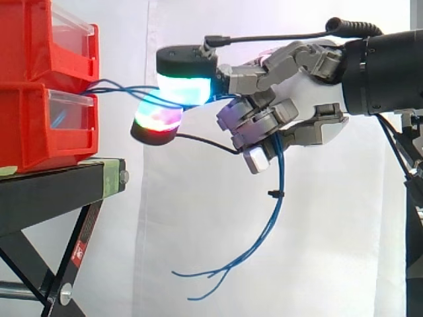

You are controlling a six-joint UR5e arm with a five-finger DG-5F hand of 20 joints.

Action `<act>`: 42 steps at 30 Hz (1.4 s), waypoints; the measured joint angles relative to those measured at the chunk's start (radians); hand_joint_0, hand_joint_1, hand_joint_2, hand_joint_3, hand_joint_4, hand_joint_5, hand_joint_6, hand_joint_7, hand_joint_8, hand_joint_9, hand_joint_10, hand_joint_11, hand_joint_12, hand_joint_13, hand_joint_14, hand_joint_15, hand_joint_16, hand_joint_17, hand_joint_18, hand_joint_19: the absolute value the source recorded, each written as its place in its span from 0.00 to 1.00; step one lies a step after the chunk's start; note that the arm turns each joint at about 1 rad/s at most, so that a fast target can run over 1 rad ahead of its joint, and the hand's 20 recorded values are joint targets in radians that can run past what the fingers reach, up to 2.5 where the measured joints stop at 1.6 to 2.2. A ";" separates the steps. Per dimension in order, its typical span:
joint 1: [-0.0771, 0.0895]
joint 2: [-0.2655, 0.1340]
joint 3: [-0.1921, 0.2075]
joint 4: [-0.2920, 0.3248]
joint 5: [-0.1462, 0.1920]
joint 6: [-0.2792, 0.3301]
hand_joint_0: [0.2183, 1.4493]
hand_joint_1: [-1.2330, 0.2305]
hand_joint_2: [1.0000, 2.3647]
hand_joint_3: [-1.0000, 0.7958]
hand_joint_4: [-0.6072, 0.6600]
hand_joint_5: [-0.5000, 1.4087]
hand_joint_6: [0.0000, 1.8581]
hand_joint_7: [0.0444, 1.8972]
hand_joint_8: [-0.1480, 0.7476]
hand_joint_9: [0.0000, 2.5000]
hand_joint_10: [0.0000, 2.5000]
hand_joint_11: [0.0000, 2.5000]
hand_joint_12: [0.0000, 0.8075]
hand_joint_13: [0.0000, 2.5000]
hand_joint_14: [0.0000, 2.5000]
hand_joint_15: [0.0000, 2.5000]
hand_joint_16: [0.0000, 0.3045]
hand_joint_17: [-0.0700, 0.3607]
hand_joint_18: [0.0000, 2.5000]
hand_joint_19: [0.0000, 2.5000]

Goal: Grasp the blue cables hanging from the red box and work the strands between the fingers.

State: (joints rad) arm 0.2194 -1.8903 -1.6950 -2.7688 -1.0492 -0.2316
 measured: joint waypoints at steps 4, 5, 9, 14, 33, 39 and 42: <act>0.000 0.000 0.000 0.000 0.000 0.000 0.80 0.34 0.01 0.28 0.65 0.53 0.01 0.50 0.65 0.38 1.00 1.00 0.68 0.55 1.00 0.60 0.24 0.54 0.64 0.16; 0.000 0.000 0.000 0.000 0.000 0.000 0.81 0.34 0.01 0.26 0.65 0.53 0.01 0.50 0.65 0.38 1.00 1.00 0.68 0.55 1.00 0.60 0.24 0.54 0.64 0.16; 0.000 0.000 0.000 0.000 0.000 0.000 0.85 0.34 0.01 0.26 0.64 0.55 0.01 0.52 0.65 0.38 1.00 1.00 0.68 0.55 1.00 0.60 0.24 0.54 0.64 0.16; 0.000 0.000 0.000 0.000 0.000 0.000 0.87 0.34 0.01 0.37 0.56 0.62 0.01 0.65 0.65 0.38 1.00 1.00 0.68 0.55 1.00 0.60 0.24 0.54 0.64 0.16; 0.000 0.001 0.001 0.004 -0.003 0.002 0.61 0.26 0.00 0.03 0.53 0.32 0.62 0.59 0.65 0.38 1.00 1.00 0.68 0.55 1.00 0.60 0.24 0.54 0.64 0.16; 0.000 0.000 0.001 0.004 -0.001 0.002 0.68 0.26 0.01 0.22 0.32 0.27 0.76 0.63 0.65 0.38 1.00 1.00 0.68 0.55 1.00 0.60 0.24 0.54 0.64 0.16; 0.000 0.000 0.001 0.002 0.000 0.001 0.72 0.27 0.01 0.45 0.29 0.24 0.81 0.69 0.65 0.38 1.00 1.00 0.68 0.55 1.00 0.60 0.24 0.54 0.64 0.16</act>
State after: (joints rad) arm 0.2194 -1.8899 -1.6943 -2.7667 -1.0496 -0.2304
